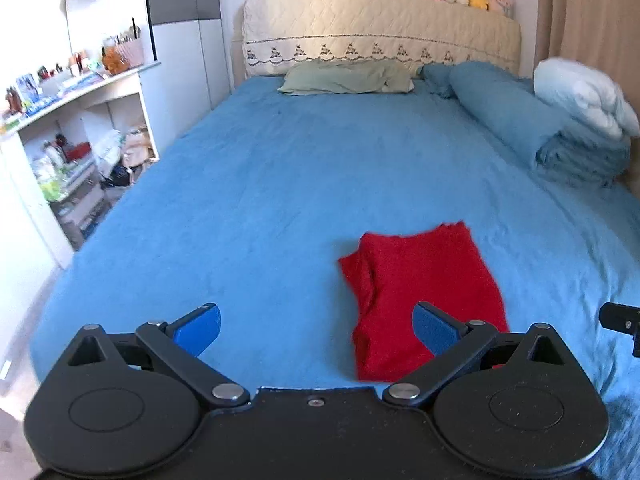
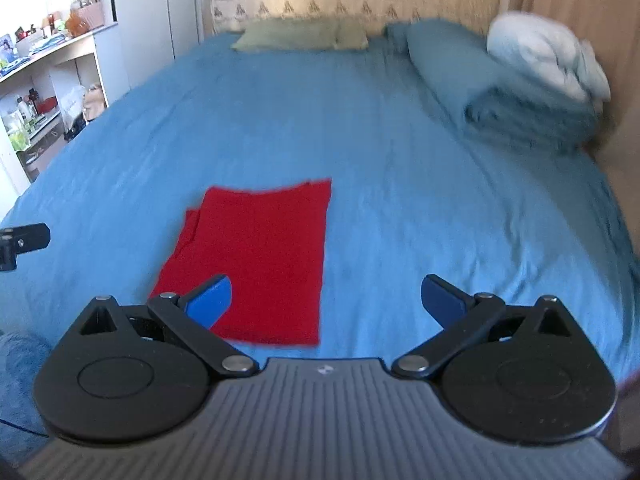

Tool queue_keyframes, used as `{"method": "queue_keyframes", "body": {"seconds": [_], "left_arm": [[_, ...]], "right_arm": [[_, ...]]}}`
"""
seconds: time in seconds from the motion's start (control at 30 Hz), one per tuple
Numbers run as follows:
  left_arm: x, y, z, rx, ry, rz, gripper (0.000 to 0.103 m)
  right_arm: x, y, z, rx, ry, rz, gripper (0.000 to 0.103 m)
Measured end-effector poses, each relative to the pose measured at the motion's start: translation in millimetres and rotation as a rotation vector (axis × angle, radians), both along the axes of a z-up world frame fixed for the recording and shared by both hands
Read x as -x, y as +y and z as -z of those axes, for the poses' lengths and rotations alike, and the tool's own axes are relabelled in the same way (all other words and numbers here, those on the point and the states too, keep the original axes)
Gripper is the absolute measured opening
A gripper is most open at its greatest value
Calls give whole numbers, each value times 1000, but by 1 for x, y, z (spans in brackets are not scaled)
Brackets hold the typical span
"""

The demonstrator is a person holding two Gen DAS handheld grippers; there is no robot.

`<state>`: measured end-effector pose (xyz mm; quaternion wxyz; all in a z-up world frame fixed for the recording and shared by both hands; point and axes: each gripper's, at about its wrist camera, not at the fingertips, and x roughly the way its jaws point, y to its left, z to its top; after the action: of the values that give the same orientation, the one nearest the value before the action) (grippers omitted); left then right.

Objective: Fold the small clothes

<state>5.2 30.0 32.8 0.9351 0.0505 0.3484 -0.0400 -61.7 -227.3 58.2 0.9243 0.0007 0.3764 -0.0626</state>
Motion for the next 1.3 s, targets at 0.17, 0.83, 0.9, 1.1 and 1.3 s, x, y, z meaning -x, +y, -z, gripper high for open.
{"method": "queue_keyframes", "body": {"seconds": [0.17, 0.83, 0.9, 1.1, 1.3], "left_arm": [[28, -1, 9, -33, 9, 19, 103], [41, -21, 23, -26, 44, 87, 103], [41, -20, 23, -26, 43, 87, 103], [42, -22, 24, -20, 49, 84, 103], [40, -21, 24, -16, 52, 85, 103]], "right_arm": [[27, 7, 15, -35, 56, 27, 103], [54, 1, 36, -33, 105, 76, 103], [54, 0, 37, -35, 108, 78, 103], [53, 0, 37, -34, 112, 85, 103], [53, 0, 37, -34, 112, 85, 103]]}}
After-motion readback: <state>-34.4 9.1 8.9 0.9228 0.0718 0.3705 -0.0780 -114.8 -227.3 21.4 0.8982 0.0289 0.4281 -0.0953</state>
